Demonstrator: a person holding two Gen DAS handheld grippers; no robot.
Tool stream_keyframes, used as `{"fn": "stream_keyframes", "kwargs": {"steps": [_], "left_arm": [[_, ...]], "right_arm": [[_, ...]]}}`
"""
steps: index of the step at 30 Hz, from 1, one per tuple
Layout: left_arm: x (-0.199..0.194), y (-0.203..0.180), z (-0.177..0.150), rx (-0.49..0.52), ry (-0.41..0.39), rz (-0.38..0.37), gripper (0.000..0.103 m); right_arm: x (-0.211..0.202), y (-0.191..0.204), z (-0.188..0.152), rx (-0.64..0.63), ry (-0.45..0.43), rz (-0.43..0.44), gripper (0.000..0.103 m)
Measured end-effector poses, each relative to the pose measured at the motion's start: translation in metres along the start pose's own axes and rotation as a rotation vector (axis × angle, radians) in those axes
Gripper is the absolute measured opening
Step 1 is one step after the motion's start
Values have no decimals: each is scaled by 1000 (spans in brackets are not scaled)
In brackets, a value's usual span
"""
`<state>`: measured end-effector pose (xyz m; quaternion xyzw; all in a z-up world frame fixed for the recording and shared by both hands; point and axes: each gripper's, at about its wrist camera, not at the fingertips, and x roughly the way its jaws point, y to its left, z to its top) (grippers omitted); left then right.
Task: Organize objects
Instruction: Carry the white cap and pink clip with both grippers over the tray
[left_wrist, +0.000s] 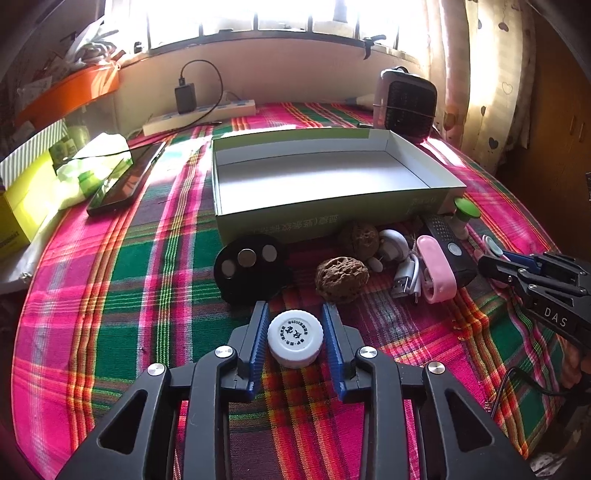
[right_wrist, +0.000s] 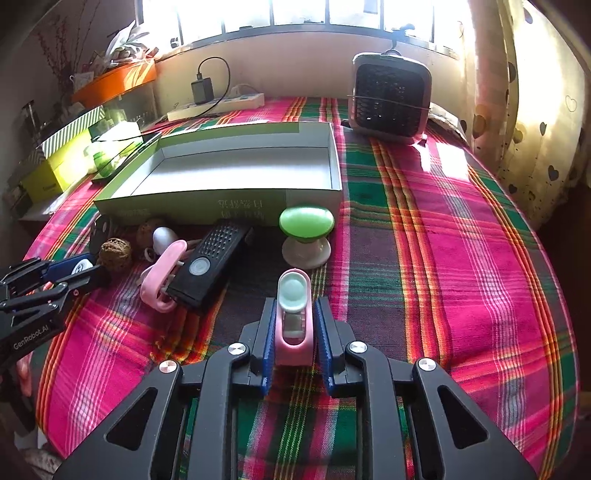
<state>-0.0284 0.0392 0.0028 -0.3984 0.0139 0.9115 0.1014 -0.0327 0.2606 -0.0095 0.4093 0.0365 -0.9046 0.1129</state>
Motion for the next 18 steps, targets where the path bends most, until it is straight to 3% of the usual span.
{"fn": "stream_keyframes", "kwargs": {"steps": [7,18], "left_arm": [[1,0,0,-14,-1,0,25],[2,-5,1,11,6,-6,25]], "right_arm": [[0,1,0,3,-2,-8,18],[0,11,1,59,-2,-98,19]]}}
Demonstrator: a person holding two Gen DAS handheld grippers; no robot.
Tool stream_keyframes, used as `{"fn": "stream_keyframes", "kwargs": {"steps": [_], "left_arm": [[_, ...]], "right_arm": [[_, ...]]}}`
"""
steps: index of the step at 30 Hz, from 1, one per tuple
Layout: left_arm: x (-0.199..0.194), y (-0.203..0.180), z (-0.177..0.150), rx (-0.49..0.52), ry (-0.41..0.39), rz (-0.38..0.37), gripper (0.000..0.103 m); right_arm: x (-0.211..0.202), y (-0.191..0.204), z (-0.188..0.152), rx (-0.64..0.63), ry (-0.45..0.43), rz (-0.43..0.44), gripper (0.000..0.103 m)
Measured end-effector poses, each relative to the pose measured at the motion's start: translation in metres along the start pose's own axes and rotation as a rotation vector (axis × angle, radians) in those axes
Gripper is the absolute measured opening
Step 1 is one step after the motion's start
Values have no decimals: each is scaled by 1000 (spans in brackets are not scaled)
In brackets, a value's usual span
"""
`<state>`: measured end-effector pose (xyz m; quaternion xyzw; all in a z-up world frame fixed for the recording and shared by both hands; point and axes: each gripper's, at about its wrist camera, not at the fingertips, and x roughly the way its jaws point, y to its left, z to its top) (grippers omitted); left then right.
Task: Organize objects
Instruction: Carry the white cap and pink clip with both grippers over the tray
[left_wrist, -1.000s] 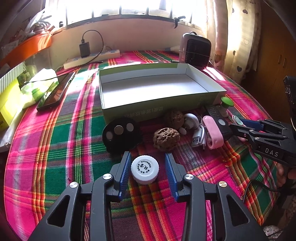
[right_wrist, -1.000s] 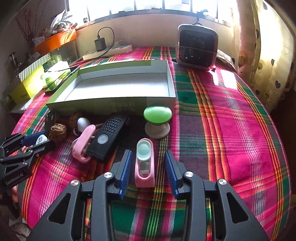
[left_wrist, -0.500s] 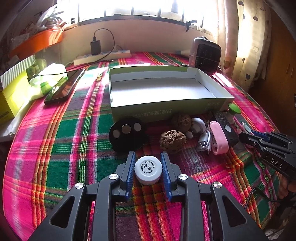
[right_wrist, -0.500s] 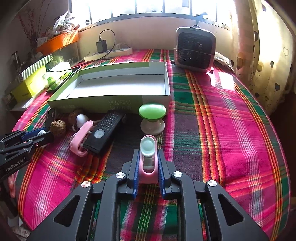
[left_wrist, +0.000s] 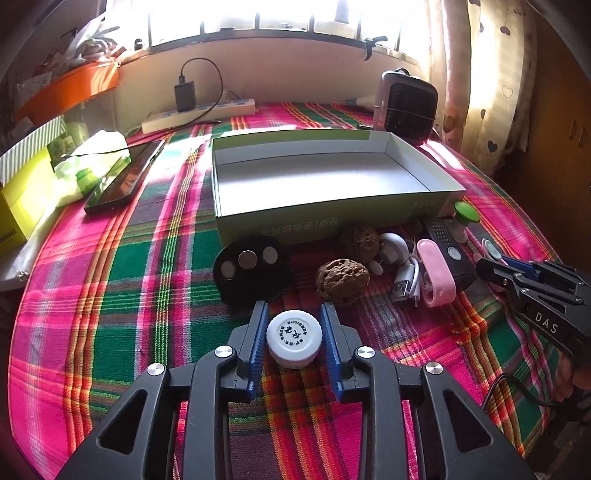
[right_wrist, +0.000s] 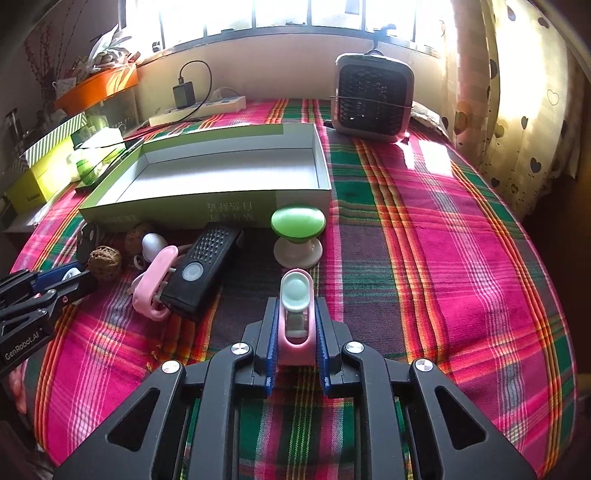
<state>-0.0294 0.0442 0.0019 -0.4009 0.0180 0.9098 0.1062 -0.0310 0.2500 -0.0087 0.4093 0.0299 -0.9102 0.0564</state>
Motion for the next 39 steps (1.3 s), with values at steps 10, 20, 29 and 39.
{"fn": "stream_keyframes", "kwargs": {"steps": [10,20,29,39], "left_arm": [[-1,6,2,-1,0,-32,25],[-8,11,2,-65,15,-47,25],[-16,10,11,-69,-3,-46,25],[-22,9,32,-61,-51,-52,25]], "right_arm": [[-3,6,-3,27,-8,-44,19],[-5,9,1,33,16,53,18],[-13,20,10,22,-27,120,18],[-18,23,26,8,-52,148,18]]}}
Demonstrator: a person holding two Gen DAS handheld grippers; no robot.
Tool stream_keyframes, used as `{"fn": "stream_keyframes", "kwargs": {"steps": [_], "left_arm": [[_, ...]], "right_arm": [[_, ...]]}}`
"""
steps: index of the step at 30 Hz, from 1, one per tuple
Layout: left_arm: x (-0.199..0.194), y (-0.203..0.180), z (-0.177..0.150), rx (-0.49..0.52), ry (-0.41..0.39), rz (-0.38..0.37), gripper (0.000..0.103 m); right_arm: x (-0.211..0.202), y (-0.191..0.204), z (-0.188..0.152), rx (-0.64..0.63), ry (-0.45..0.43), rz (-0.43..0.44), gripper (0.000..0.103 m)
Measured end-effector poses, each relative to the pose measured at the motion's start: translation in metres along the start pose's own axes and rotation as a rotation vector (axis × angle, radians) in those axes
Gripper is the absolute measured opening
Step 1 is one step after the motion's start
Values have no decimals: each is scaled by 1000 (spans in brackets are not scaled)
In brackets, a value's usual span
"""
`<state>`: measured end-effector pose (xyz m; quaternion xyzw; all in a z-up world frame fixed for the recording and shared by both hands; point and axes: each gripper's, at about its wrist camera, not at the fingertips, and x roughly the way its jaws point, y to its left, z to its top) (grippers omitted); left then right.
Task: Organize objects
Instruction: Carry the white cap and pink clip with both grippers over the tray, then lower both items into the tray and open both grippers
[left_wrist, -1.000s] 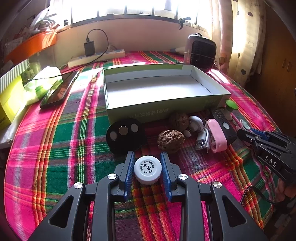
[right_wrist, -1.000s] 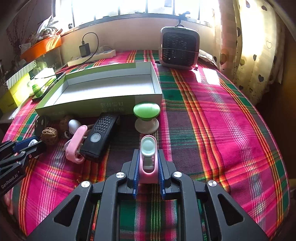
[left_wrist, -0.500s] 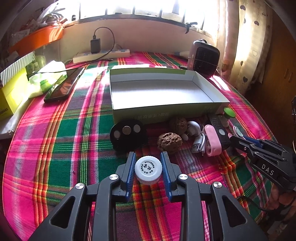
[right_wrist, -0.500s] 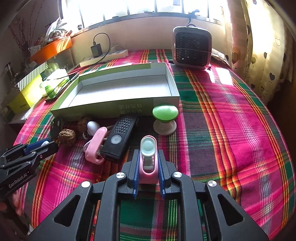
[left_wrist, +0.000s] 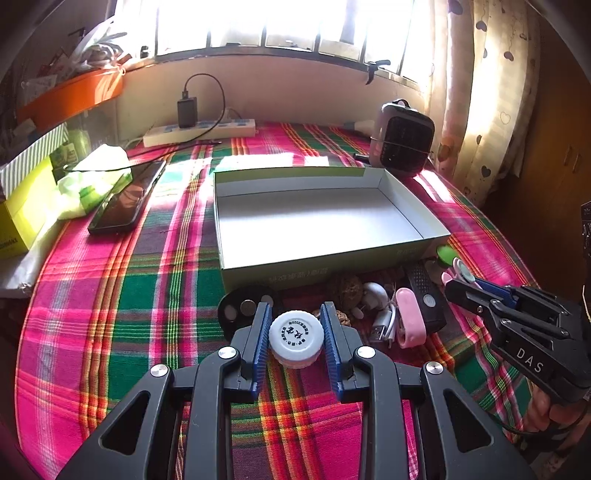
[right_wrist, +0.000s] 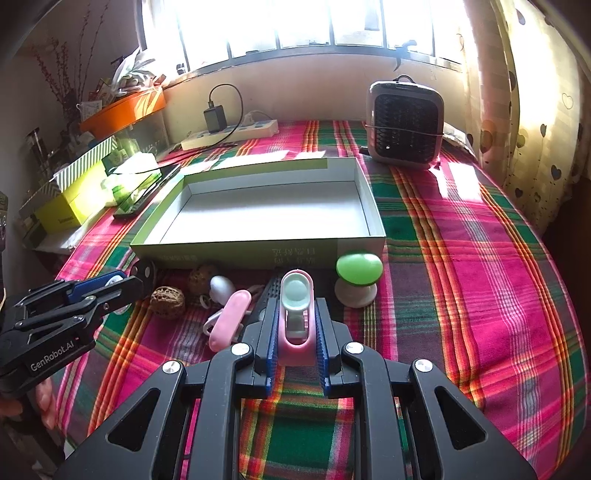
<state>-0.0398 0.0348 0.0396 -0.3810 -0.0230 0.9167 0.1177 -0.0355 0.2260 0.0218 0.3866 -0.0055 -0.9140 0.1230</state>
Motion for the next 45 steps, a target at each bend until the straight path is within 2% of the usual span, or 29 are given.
{"fn": "stream_keyframes", "kwargs": {"steps": [9,21,31,45], "left_arm": [[8,3,36,24,-44,7,25],[43,14,72,10,-15,17,25],[81,26,101,16,18,38,25],[119,29,111,48,81,50,25]], "right_arm": [[10,9,35,-41,-18,48,18],[54,19,77,-62,47,109,18],[96,18,101,-53,106,81,18],[137,17,116,-54,171,46,18]]}}
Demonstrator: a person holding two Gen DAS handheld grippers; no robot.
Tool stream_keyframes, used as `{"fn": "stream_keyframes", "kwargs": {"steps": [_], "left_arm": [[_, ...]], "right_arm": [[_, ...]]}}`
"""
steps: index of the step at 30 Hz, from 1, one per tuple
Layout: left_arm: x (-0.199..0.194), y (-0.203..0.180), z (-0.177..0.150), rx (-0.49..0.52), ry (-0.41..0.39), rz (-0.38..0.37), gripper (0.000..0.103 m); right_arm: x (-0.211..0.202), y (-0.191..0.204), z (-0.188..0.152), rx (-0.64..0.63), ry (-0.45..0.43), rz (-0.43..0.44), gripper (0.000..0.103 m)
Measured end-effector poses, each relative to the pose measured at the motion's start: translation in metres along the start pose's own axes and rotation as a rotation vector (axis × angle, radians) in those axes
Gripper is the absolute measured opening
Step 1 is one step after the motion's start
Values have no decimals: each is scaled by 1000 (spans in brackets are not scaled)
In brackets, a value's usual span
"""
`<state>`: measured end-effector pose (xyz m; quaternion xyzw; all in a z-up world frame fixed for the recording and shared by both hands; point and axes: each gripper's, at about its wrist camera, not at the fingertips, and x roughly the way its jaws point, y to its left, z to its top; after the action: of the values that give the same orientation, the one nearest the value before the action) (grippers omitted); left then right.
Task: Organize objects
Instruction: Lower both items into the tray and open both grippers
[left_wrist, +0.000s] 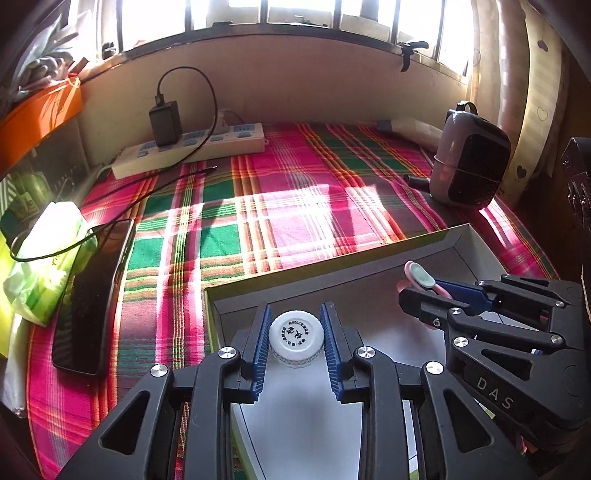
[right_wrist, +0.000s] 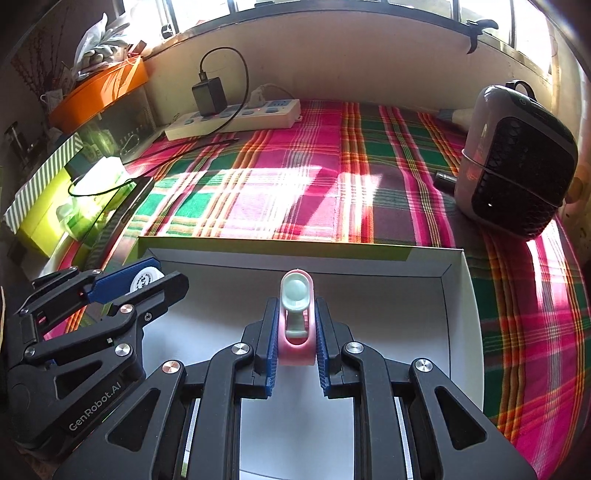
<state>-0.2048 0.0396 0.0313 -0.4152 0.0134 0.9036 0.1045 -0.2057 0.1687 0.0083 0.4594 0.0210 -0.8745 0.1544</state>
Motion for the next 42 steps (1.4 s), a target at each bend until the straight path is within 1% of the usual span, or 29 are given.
{"fn": "stream_keyframes", "kwargs": {"steps": [13,27,28,30,31,34,37,42], "left_arm": [[13,-1,0,20,31,14,25],[17,-1,1,22,53,0,26],[17,-1,1,18,51,-3,26],[17,0,1,13,51,-9,26],[17,0,1,10,51,-11,26],[14,0,0,9,50,-12,28],[8,2,0,5,39,-11,33],[-9,9,-2,-21,11,-4,34]], "right_arm": [[11,1,2,-2,17,-8,19],[14,1,2,1,20,-29,19],[14,1,2,1,20,-26,20],[13,1,2,6,19,-13,30],[12,1,2,7,16,-14,36],[9,0,2,8,5,-18,39],[3,-1,1,17,-2,-25,39],[-17,-7,-1,31,-35,-33,40]]}}
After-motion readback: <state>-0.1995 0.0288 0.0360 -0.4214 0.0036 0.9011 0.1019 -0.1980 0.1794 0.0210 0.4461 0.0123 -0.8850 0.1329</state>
